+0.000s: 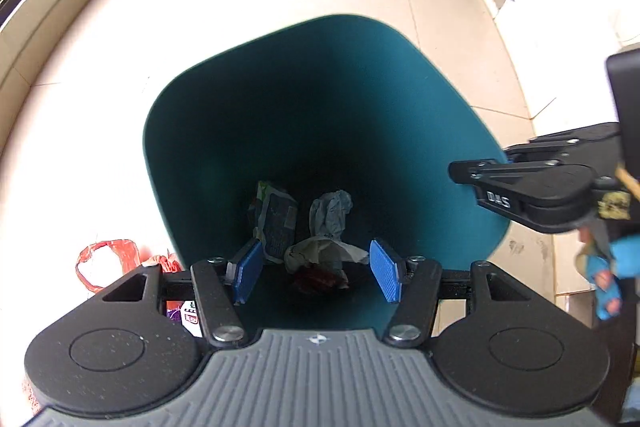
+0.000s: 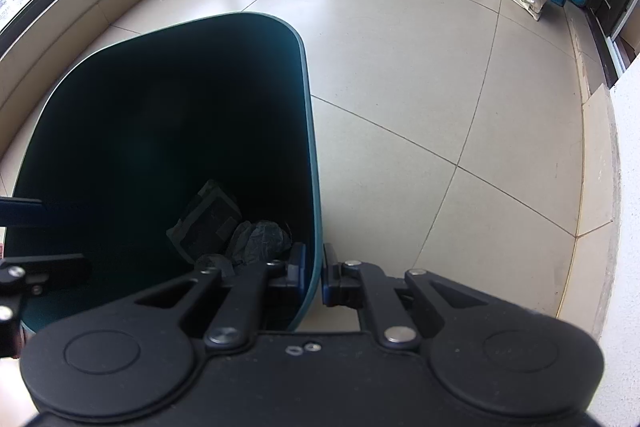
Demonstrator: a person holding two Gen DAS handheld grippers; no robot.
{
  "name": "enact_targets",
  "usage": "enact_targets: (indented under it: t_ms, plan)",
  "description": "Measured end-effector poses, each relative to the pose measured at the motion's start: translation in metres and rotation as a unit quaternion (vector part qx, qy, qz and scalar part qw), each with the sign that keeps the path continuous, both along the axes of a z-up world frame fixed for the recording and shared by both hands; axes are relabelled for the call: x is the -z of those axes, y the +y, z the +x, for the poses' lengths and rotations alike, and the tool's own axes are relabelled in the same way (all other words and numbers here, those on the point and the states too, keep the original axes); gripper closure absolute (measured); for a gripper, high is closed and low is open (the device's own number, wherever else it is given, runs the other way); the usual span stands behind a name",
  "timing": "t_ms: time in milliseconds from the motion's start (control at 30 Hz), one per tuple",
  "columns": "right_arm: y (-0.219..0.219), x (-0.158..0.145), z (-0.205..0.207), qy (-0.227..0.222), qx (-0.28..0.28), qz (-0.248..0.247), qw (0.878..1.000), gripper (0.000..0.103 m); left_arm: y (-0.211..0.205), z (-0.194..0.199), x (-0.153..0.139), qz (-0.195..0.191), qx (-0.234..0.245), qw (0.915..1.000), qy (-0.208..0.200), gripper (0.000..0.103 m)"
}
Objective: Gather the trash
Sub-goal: 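Return the left tool to the pile and grasp the white biscuit pack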
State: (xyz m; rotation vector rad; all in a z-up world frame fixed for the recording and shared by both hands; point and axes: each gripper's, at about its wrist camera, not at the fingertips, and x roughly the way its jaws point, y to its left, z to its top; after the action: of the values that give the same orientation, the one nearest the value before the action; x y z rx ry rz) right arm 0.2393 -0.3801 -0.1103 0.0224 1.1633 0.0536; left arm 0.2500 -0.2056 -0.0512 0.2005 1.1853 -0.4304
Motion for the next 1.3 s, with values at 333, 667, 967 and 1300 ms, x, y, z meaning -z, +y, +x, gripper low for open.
enact_targets:
  t_ms: [333, 667, 967, 1300]
  plan:
    - [-0.002, -0.001, 0.001, 0.002, 0.001, 0.005, 1.000, 0.096, 0.053, -0.029, -0.023, -0.026, -0.029, 0.9984, -0.041, 0.033]
    - [-0.001, -0.001, 0.001, 0.004, -0.001, 0.001, 1.000, 0.095, 0.147, -0.024, 0.026, -0.028, -0.132, 0.9908, -0.006, 0.029]
    - [0.001, 0.002, 0.003, 0.009, -0.008, 0.000, 1.000, 0.094, 0.197, -0.008, 0.100, -0.012, -0.176, 0.9835, 0.039, 0.029]
    - [0.004, 0.006, 0.007, 0.012, -0.008, -0.006, 1.000, 0.094, 0.165, -0.018, 0.158, -0.004, -0.198, 0.9755, 0.095, 0.029]
